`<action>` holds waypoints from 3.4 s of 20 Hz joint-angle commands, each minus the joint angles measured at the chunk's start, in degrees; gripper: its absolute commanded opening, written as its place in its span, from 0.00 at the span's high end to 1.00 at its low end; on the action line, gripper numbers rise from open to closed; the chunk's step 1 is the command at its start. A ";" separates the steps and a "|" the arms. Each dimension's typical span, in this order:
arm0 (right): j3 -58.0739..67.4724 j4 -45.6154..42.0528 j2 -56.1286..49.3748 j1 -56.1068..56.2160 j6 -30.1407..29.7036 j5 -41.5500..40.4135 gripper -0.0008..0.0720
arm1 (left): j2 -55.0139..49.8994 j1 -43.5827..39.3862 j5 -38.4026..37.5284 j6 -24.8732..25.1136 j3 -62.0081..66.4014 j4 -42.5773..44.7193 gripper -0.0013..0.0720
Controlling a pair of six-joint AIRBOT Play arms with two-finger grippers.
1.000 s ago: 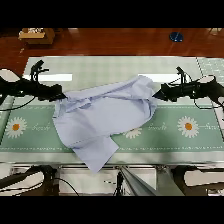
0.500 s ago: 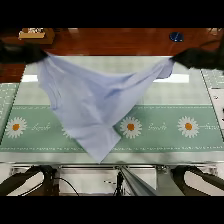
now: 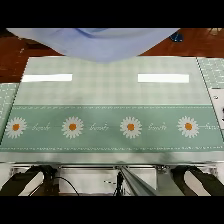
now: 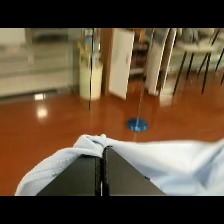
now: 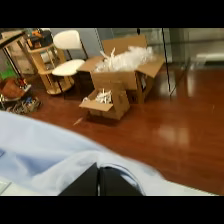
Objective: Fold the shirts.
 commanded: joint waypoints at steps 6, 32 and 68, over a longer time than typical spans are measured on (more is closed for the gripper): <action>2.14 -15.76 14.29 -0.02 16.92 15.89 0.96 | 13.35 0.11 -16.79 -10.29 2.82 7.63 0.96; -31.74 -19.21 -28.20 0.98 13.44 7.45 0.96 | -16.11 -0.02 1.81 -3.63 -53.83 5.20 0.96; -30.84 -6.21 -35.80 20.15 3.15 -6.58 0.34 | -29.59 -5.57 11.85 -0.57 -53.79 -3.30 0.96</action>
